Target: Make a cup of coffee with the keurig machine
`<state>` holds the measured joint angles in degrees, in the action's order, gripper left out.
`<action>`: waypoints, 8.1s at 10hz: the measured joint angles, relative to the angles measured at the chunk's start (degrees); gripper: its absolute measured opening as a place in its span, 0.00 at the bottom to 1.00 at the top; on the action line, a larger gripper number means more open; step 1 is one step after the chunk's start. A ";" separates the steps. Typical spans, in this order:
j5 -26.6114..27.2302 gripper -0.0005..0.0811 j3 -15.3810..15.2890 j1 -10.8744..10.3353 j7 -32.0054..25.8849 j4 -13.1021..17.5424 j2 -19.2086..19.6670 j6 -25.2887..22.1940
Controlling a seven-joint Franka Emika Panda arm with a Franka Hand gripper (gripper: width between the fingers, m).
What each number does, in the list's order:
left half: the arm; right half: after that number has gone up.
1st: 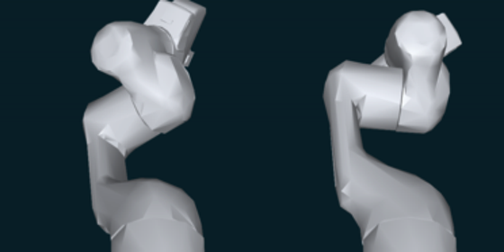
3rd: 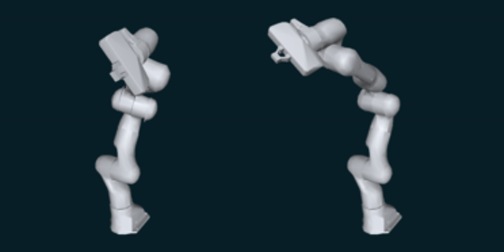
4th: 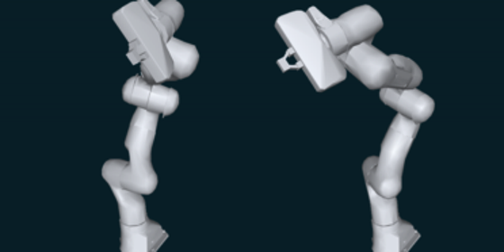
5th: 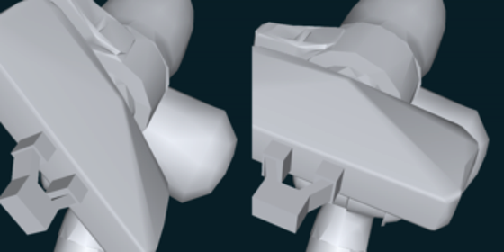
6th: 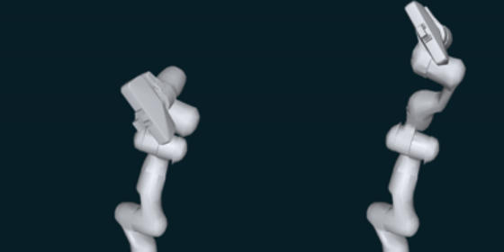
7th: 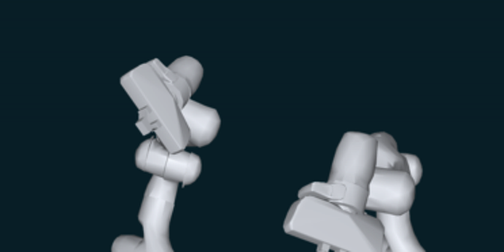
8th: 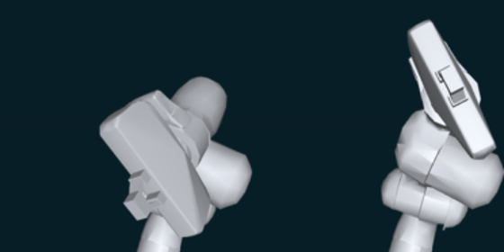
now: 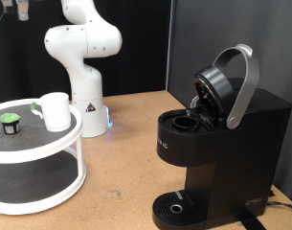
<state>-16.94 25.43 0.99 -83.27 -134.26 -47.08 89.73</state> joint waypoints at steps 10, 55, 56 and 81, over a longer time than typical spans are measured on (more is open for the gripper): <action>-4.51 0.99 9.08 -3.49 -22.38 -3.93 0.74 7.00; -16.30 0.24 23.84 -2.27 -30.08 -24.20 13.77 43.21; -16.18 0.09 23.84 -2.29 -30.09 -24.18 13.77 43.21; -8.30 0.99 22.20 -3.42 -32.87 -17.55 10.56 29.57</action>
<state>-25.24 47.63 -2.42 -116.14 -151.81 -36.53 119.30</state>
